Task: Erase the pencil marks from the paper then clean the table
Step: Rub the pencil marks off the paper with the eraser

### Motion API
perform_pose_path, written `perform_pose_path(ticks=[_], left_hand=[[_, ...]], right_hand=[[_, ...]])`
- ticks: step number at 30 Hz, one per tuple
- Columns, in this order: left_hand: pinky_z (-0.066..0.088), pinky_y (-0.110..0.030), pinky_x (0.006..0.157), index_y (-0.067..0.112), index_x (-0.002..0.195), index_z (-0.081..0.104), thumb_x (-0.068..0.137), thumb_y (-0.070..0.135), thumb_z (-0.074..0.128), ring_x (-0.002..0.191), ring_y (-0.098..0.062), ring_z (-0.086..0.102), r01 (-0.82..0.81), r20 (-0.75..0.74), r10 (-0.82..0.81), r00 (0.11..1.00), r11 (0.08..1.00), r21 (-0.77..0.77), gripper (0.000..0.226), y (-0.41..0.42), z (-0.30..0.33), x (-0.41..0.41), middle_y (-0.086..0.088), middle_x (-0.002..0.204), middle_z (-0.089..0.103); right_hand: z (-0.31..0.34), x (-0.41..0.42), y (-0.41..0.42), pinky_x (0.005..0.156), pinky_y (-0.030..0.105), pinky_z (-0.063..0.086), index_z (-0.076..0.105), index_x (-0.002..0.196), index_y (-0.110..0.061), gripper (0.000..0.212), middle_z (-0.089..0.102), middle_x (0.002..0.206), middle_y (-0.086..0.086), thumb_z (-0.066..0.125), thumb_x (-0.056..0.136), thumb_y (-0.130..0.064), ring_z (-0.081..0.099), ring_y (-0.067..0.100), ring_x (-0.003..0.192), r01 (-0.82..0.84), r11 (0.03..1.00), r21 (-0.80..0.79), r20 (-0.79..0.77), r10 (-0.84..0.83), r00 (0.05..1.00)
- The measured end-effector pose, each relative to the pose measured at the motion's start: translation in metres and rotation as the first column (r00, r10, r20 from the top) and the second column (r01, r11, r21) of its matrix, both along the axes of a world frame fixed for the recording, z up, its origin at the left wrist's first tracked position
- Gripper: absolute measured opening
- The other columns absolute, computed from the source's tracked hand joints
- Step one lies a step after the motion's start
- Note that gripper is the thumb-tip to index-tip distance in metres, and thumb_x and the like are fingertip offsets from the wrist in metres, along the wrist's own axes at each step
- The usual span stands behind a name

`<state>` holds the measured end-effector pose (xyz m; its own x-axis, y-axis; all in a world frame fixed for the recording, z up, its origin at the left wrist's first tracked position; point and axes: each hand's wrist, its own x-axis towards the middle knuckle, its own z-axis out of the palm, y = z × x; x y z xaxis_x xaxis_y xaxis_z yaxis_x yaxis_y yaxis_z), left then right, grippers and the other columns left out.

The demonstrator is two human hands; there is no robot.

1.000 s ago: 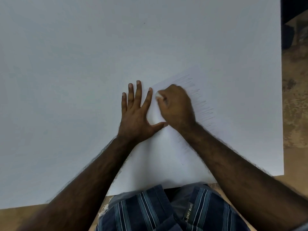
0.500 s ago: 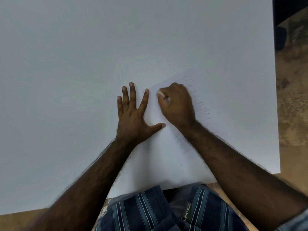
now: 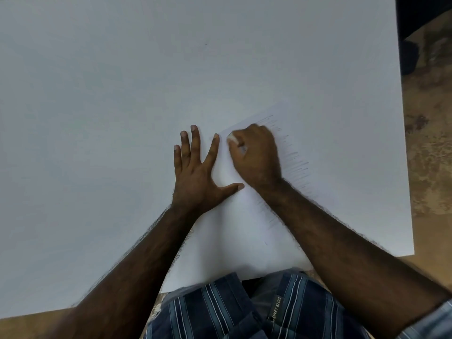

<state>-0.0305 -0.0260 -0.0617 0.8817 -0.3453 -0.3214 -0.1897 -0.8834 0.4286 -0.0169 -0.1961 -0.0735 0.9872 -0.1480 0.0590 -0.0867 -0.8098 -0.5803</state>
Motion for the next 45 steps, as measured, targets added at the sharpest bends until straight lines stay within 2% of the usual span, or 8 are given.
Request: perform_pose_path(ticks=[12,17,21,26,31,36,41,45], left_hand=[[-0.001,-0.058,0.126,0.031,0.165,0.003,0.073,0.093,0.052,0.155,-0.033,-0.026,-0.006,0.015,0.006,1.0,1.0,-0.004,0.121,0.0,0.0,-0.001,-0.013,0.169,-0.022],[-0.006,-0.057,0.126,0.032,0.165,-0.001,0.071,0.095,0.053,0.154,-0.032,-0.029,-0.004,-0.014,0.004,1.0,1.0,0.0,0.125,0.001,0.0,0.001,-0.011,0.168,-0.026],[-0.002,-0.058,0.126,0.031,0.165,0.003,0.073,0.093,0.051,0.155,-0.033,-0.026,-0.008,0.013,0.007,1.0,1.0,0.006,0.121,0.0,0.0,-0.001,-0.012,0.169,-0.023],[-0.008,-0.056,0.126,0.033,0.164,-0.002,0.071,0.094,0.054,0.153,-0.031,-0.03,-0.005,-0.019,0.005,1.0,1.0,0.002,0.125,0.0,0.001,0.001,-0.01,0.168,-0.027],[-0.003,-0.057,0.127,0.032,0.165,0.0,0.073,0.094,0.05,0.155,-0.032,-0.027,-0.004,0.004,0.004,1.0,1.0,0.008,0.122,0.0,0.0,-0.001,-0.011,0.169,-0.024],[-0.007,-0.056,0.126,0.033,0.164,-0.002,0.071,0.095,0.053,0.153,-0.032,-0.03,-0.005,-0.017,0.005,1.0,1.0,0.011,0.125,0.0,0.001,0.001,-0.011,0.168,-0.026],[-0.002,-0.058,0.126,0.03,0.165,0.001,0.073,0.094,0.048,0.155,-0.033,-0.026,-0.003,0.002,0.003,1.0,1.0,0.004,0.121,-0.001,0.0,-0.001,-0.012,0.169,-0.023],[-0.009,-0.056,0.126,0.033,0.164,-0.003,0.071,0.094,0.054,0.153,-0.031,-0.031,-0.004,-0.031,0.004,0.999,1.0,0.009,0.125,-0.001,0.002,0.002,-0.01,0.168,-0.028]], right_hand=[[0.003,-0.011,-0.002,0.081,0.046,0.053,0.077,0.098,-0.012,0.014,0.074,0.09,0.007,0.071,0.097,-0.025,0.066,0.027,0.085,-0.253,0.967,-0.012,-0.047,0.253,0.966],[0.003,0.0,-0.02,0.08,0.046,0.05,0.07,0.084,-0.015,0.017,0.066,0.081,-0.001,0.069,0.099,-0.022,0.06,0.021,0.079,0.099,0.995,-0.01,0.026,-0.098,0.995],[0.003,-0.017,-0.002,0.082,0.046,0.053,0.076,0.098,-0.012,0.014,0.073,0.091,0.006,0.071,0.097,-0.024,0.065,0.026,0.086,-0.256,0.967,-0.015,-0.049,0.255,0.966],[0.003,-0.001,-0.029,0.079,0.047,0.05,0.073,0.088,-0.015,0.014,0.069,0.083,0.0,0.068,0.099,-0.024,0.061,0.024,0.08,0.087,0.995,-0.037,0.02,-0.086,0.996],[0.004,-0.019,-0.009,0.08,0.047,0.052,0.076,0.097,-0.013,0.012,0.073,0.091,0.005,0.071,0.096,-0.024,0.065,0.028,0.086,-0.258,0.966,-0.034,-0.033,0.257,0.966],[0.007,-0.008,-0.027,0.079,0.045,0.049,0.073,0.089,-0.015,0.012,0.069,0.083,0.0,0.069,0.097,-0.023,0.062,0.026,0.08,0.121,0.992,-0.039,0.016,-0.12,0.993],[0.009,-0.026,-0.004,0.08,0.041,0.048,0.078,0.099,-0.013,0.016,0.075,0.092,0.005,0.07,0.095,-0.026,0.065,0.027,0.087,-0.251,0.968,-0.027,-0.058,0.249,0.967],[0.007,-0.01,-0.024,0.077,0.046,0.049,0.072,0.086,-0.019,0.011,0.068,0.081,-0.003,0.069,0.095,-0.024,0.059,0.024,0.077,0.133,0.991,-0.027,-0.018,-0.134,0.991]])
